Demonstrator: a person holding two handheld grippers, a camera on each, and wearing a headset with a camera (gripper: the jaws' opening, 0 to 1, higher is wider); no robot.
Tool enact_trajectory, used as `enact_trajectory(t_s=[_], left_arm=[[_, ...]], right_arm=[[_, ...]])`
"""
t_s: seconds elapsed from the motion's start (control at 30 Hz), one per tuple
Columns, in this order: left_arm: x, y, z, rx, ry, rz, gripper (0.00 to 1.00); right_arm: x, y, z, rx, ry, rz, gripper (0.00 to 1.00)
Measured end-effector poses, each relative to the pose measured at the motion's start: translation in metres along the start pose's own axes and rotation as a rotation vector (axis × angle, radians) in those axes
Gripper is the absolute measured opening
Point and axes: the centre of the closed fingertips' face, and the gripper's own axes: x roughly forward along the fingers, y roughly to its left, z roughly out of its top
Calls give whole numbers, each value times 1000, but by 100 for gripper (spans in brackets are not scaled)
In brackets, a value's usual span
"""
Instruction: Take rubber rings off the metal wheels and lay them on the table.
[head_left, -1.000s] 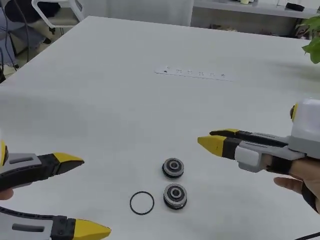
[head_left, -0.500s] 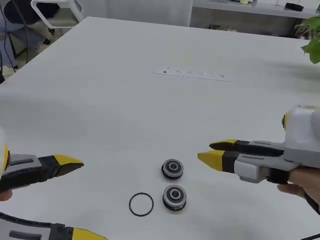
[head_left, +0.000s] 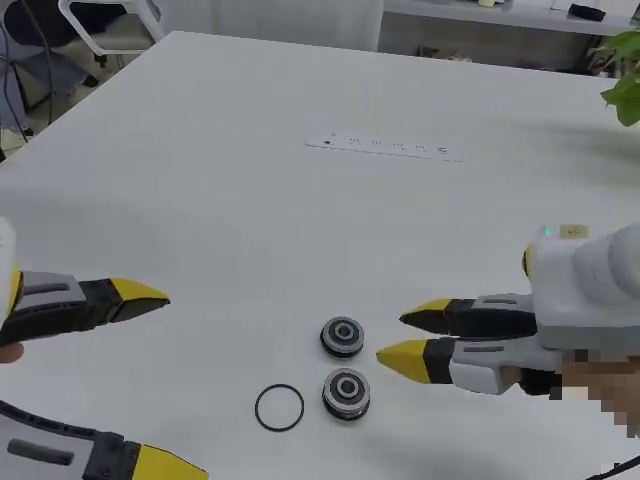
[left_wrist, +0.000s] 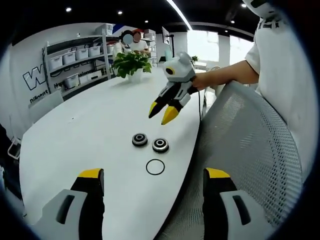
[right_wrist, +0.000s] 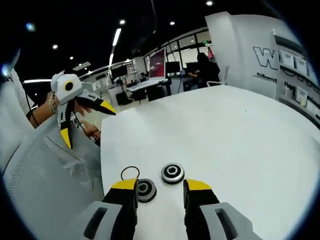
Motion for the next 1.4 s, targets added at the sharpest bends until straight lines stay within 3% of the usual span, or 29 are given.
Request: enact_trajectory(t_s=[0.17, 0.27, 0.43, 0.6, 0.77, 1.23, 1.4], left_arm=[[3, -3, 2, -2, 31, -35, 79], [4, -3, -3, 41, 80, -56, 78], [8, -4, 2, 92, 101, -82, 77], [14, -9, 3, 174, 145, -137, 76], [22, -15, 10, 236, 159, -192, 76], [50, -15, 39, 308, 87, -251, 73], [61, -18, 56, 283, 11, -262, 69]], right_arm=[[3, 5, -10, -70, 60, 16, 35], [5, 9, -16, -119, 102, 29, 35], [9, 16, -26, -177, 155, 47, 35], [12, 19, -33, -213, 196, 56, 35], [13, 23, -39, -250, 232, 68, 35], [17, 29, -48, -278, 273, 92, 34], [18, 30, -52, -277, 286, 100, 34]])
